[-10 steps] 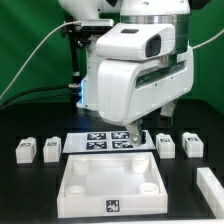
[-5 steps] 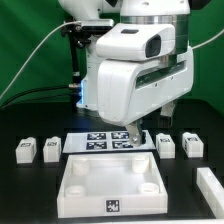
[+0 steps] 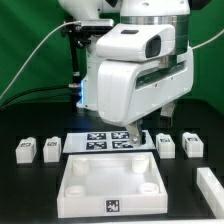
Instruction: Assemble one leg
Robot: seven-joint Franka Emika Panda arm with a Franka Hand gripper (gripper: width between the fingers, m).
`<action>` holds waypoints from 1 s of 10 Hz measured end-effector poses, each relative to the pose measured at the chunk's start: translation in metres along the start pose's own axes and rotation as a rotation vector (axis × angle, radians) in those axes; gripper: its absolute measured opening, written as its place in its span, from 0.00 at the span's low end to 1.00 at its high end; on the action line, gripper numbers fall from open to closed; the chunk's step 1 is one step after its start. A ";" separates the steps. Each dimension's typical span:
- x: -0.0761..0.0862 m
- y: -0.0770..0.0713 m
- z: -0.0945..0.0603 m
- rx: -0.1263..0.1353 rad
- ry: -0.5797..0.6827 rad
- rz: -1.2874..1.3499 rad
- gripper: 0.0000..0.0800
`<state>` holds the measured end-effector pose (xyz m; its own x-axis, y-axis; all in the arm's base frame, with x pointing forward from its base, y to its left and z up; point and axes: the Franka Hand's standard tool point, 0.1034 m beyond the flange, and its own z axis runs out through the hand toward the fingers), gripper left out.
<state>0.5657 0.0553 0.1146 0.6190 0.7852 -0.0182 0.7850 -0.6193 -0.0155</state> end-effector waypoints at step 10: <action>-0.107 -0.044 0.048 0.008 0.005 -0.747 0.81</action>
Offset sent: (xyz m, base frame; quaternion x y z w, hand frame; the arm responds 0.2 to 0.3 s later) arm 0.0000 0.0000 0.0000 0.0000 0.0000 0.0000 1.0000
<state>0.4639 -0.0017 0.0694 -0.0788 0.9969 0.0046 0.9965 0.0789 -0.0292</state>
